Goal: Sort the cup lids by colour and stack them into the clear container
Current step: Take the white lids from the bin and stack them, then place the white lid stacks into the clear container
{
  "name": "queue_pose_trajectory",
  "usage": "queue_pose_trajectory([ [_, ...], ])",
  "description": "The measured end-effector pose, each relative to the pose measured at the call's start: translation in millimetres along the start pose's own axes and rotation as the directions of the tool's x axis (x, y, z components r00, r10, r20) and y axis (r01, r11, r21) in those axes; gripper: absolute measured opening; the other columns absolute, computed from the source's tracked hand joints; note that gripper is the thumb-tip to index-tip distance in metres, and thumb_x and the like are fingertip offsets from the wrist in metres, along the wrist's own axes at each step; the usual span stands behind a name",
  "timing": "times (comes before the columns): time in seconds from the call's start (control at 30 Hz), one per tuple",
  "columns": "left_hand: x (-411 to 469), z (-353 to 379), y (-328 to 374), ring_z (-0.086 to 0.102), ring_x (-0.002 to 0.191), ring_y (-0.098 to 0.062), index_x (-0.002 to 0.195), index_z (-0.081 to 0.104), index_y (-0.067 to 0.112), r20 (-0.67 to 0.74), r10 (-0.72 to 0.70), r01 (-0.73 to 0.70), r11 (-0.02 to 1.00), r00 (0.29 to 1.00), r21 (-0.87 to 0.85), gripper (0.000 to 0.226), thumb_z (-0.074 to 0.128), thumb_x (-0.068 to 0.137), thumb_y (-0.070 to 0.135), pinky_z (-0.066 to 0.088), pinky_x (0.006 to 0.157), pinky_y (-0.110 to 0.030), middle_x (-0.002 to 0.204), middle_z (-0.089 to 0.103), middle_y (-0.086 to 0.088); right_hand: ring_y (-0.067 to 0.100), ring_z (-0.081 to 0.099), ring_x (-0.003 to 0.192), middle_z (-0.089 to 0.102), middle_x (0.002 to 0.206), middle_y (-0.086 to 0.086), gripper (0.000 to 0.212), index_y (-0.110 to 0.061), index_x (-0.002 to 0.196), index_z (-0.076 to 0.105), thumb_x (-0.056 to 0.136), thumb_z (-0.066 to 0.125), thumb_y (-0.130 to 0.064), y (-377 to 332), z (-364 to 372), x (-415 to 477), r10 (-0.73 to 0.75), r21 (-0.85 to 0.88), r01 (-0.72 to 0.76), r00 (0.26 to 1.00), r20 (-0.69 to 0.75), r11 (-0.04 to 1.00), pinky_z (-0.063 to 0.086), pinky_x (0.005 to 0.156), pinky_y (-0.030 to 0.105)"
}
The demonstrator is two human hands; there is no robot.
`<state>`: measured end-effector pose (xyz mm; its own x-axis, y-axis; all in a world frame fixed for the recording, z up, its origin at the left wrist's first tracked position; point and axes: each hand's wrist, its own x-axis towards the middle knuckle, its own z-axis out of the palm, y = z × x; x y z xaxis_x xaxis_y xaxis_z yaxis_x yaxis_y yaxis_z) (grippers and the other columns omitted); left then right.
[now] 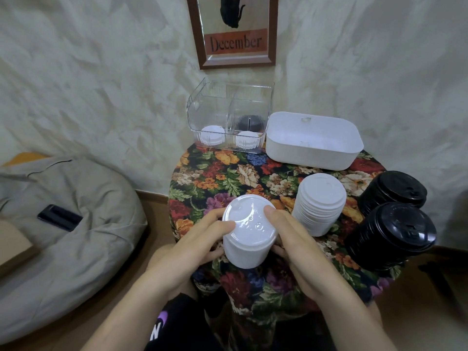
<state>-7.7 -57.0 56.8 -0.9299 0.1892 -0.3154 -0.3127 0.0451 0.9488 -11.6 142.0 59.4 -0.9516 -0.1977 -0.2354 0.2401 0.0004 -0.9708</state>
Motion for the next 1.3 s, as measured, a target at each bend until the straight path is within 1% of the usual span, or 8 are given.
queue_pose_trajectory([
  [0.13, -2.3, -6.3, -2.5, 0.064, 0.118, 0.001, 0.112, 0.07, 0.051, 0.012, 0.025, -0.025, 0.999, 1.0, -0.034, 0.035, 0.065, 0.079, 0.057, 0.049, 0.1, -0.033, 0.125, 0.07, 0.02, 0.003, 0.064, 0.118, 0.071, 0.124, -0.014, 0.057, -0.029, 0.126, 0.067, 0.084, 0.059, -0.068, -1.8, 1.6, 3.6, -0.018, -0.018, 0.018, 0.999, 0.028, 1.0, 0.046, 0.111, 0.042],
  [0.3, 0.1, -12.9, -1.8, 0.062, 0.124, -0.003, 0.134, 0.062, 0.035, -0.003, 0.104, -0.104, 0.994, 0.995, -0.029, 0.047, 0.056, 0.089, 0.047, 0.046, 0.105, -0.032, 0.132, 0.069, 0.014, 0.004, 0.062, 0.123, 0.069, 0.129, -0.015, 0.066, -0.034, 0.13, 0.067, 0.079, 0.06, -0.075, -3.2, 6.4, 12.0, -0.014, -0.038, 0.018, 0.994, 0.107, 0.999, 0.042, 0.114, 0.043],
  [0.5, 16.0, -21.2, 1.5, 0.064, 0.122, -0.006, 0.121, 0.069, 0.046, -0.036, 0.159, -0.161, 0.986, 0.987, -0.054, 0.041, 0.064, 0.082, 0.056, 0.045, 0.103, -0.035, 0.13, 0.07, 0.014, 0.006, 0.061, 0.124, 0.07, 0.128, -0.014, 0.065, -0.034, 0.126, 0.067, 0.076, 0.062, -0.075, -8.6, 12.1, 32.0, -0.039, -0.046, 0.043, 0.996, 0.078, 0.998, 0.04, 0.115, 0.046],
  [0.63, 20.4, -29.7, -1.3, 0.059, 0.132, -0.01, 0.139, 0.058, 0.035, 0.01, 0.191, -0.191, 0.981, 0.981, -0.038, 0.045, 0.056, 0.096, 0.046, 0.041, 0.112, -0.04, 0.139, 0.065, 0.01, 0.007, 0.062, 0.124, 0.069, 0.13, -0.013, 0.065, -0.034, 0.13, 0.066, 0.077, 0.064, -0.071, -12.2, 15.6, 45.1, -0.044, -0.056, 0.051, 0.993, 0.109, 0.997, 0.042, 0.115, 0.046],
  [0.9, 43.1, -49.8, 16.1, 0.057, 0.133, -0.01, 0.137, 0.059, 0.044, -0.03, 0.239, -0.239, 0.971, 0.971, -0.011, 0.049, 0.059, 0.09, 0.053, 0.041, 0.115, -0.048, 0.141, 0.062, 0.013, 0.011, 0.063, 0.123, 0.069, 0.13, -0.01, 0.06, -0.034, 0.13, 0.066, 0.079, 0.064, -0.066, -20.7, 33.0, 76.6, -0.139, -0.008, 0.139, 0.988, 0.062, 0.99, 0.044, 0.113, 0.048],
  [1.07, 73.1, -62.3, 25.6, 0.061, 0.129, -0.014, 0.138, 0.061, 0.034, -0.09, 0.291, -0.295, 0.955, 0.952, -0.029, 0.058, 0.059, 0.084, 0.055, 0.047, 0.11, -0.045, 0.139, 0.065, 0.007, 0.015, 0.061, 0.126, 0.065, 0.135, -0.007, 0.059, -0.035, 0.134, 0.062, 0.082, 0.066, -0.064, -22.4, 41.0, 107.8, -0.213, -0.025, 0.214, 0.976, 0.035, 0.976, 0.046, 0.111, 0.051],
  [1.2, 97.2, -81.6, 29.5, 0.06, 0.132, -0.021, 0.144, 0.056, 0.023, -0.116, 0.318, -0.324, 0.945, 0.941, -0.038, 0.067, 0.057, 0.084, 0.053, 0.049, 0.108, -0.048, 0.142, 0.063, -0.001, -0.001, 0.058, 0.124, 0.062, 0.133, -0.022, 0.068, -0.042, 0.138, 0.055, 0.076, 0.068, -0.066, -26.3, 42.7, 135.8, -0.236, -0.081, 0.243, 0.968, 0.091, 0.967, 0.05, 0.102, 0.024],
  [1.3, 112.8, -89.8, 40.9, 0.06, 0.131, -0.024, 0.136, 0.064, 0.03, -0.148, 0.317, -0.33, 0.941, 0.937, -0.071, 0.057, 0.063, 0.086, 0.057, 0.049, 0.105, -0.047, 0.141, 0.064, -0.004, -0.007, 0.059, 0.118, 0.063, 0.126, -0.028, 0.062, -0.039, 0.138, 0.056, 0.081, 0.071, -0.059, -36.0, 49.3, 154.3, -0.242, -0.067, 0.247, 0.968, 0.071, 0.967, 0.048, 0.09, 0.01],
])
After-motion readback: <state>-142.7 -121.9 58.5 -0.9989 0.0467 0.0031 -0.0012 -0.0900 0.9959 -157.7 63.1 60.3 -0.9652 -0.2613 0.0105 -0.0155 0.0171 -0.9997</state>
